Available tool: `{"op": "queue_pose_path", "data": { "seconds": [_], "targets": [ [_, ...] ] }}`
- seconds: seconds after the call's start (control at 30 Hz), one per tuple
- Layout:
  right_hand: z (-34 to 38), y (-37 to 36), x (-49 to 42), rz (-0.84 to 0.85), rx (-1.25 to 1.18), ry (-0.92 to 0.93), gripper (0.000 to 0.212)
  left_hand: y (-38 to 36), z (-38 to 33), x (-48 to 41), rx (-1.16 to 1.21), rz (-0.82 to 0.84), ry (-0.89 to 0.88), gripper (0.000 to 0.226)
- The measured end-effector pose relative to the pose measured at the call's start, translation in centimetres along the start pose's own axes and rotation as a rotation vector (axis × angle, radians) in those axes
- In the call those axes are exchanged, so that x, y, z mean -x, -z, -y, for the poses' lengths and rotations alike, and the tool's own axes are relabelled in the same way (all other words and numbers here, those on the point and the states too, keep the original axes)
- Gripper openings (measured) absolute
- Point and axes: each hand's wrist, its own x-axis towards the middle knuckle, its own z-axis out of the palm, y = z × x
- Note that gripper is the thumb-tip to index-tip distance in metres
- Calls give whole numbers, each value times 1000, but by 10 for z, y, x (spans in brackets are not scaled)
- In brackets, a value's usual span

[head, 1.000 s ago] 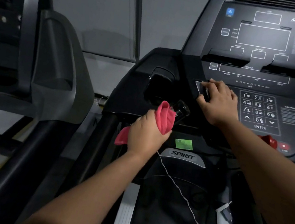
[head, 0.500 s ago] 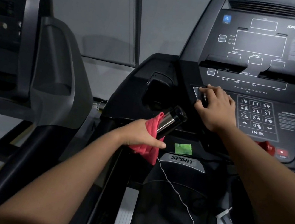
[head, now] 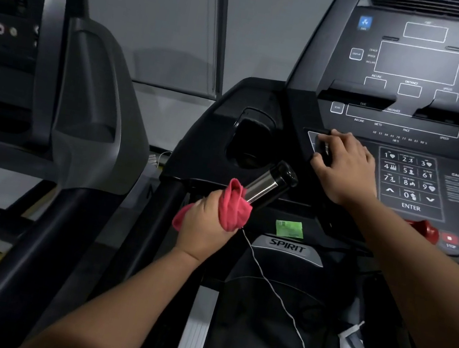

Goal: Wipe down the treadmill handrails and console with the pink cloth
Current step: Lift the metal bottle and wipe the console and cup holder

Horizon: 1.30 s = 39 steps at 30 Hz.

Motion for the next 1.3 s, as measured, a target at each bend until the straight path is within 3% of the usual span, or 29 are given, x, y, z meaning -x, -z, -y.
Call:
{"op": "queue_pose_path", "data": {
  "seconds": [0.13, 0.3, 0.4, 0.57, 0.67, 0.83, 1.0, 1.2, 1.3],
  "targets": [
    [-2, 0, 0, -5, -4, 3, 42, 5, 13, 0, -33, 104, 14, 28],
    [-4, 1, -1, 17, -18, 12, 47, 26, 16, -18, -72, 546, 109, 55],
    [-4, 2, -1, 23, -27, 10, 53, 34, 24, -33, -70, 798, 119, 44],
    [-3, 4, 2, 20, -47, 13, 50, 36, 39, -58, -267, 1118, -16, 26],
    [-4, 3, 1, -5, -50, 7, 42, 29, 47, -76, -519, 1240, -258, 26],
    [-4, 1, -2, -19, -61, -9, 38, 23, 50, -87, -638, 1231, -355, 11],
    [-2, 2, -2, -17, -54, -6, 39, 26, 50, -73, -480, 1167, -206, 44],
    [1, 5, -1, -2, -36, -20, 47, 25, 63, -58, -295, 995, -65, 43],
    [1, 4, -1, 3, -27, -17, 42, 26, 58, -42, -47, 882, 35, 39]
  ]
}}
